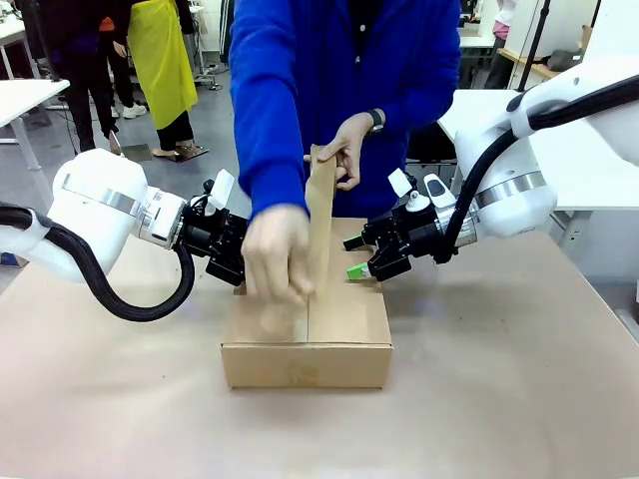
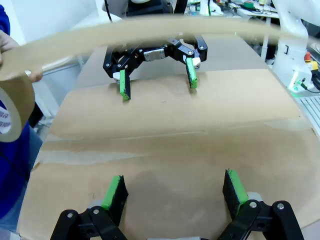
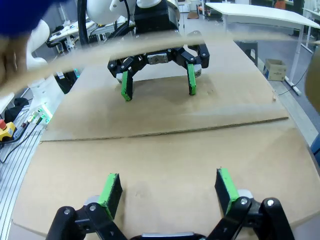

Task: Pack the gift set into the box.
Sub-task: Press and hold the closed box until the human finishes sealing it.

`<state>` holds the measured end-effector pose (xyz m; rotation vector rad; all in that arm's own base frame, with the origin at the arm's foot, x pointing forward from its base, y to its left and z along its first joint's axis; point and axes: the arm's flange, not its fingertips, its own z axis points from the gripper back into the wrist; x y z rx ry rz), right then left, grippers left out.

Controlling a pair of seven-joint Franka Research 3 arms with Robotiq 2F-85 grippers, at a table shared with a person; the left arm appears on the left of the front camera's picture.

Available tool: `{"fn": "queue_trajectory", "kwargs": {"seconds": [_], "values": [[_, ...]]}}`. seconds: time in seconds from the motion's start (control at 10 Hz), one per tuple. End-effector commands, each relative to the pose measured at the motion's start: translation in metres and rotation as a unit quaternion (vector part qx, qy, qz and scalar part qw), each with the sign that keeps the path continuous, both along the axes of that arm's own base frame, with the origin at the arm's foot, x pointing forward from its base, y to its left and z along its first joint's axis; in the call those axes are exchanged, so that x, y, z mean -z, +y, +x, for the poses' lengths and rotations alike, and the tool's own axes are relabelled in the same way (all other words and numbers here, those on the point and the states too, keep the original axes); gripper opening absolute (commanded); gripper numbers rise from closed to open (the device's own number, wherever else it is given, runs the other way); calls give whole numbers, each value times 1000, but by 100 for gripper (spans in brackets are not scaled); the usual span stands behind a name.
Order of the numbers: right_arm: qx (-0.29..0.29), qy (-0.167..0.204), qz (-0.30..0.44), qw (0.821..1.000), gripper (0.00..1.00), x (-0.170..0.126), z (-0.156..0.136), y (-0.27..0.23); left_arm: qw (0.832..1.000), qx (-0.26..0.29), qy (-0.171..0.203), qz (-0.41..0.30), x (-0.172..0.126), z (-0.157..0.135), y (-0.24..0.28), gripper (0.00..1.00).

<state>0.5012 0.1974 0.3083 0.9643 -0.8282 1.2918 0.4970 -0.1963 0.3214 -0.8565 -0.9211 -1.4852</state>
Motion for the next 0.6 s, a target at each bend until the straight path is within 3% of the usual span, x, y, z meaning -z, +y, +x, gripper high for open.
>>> {"fn": "queue_trajectory", "kwargs": {"seconds": [0.0,0.5], "values": [[3,4,0,1000,100,3,0,-1,1000,2,-5,-1,3,-1,0,100],[3,4,0,1000,100,3,0,-1,1000,2,-5,-1,3,-1,0,100]]}}
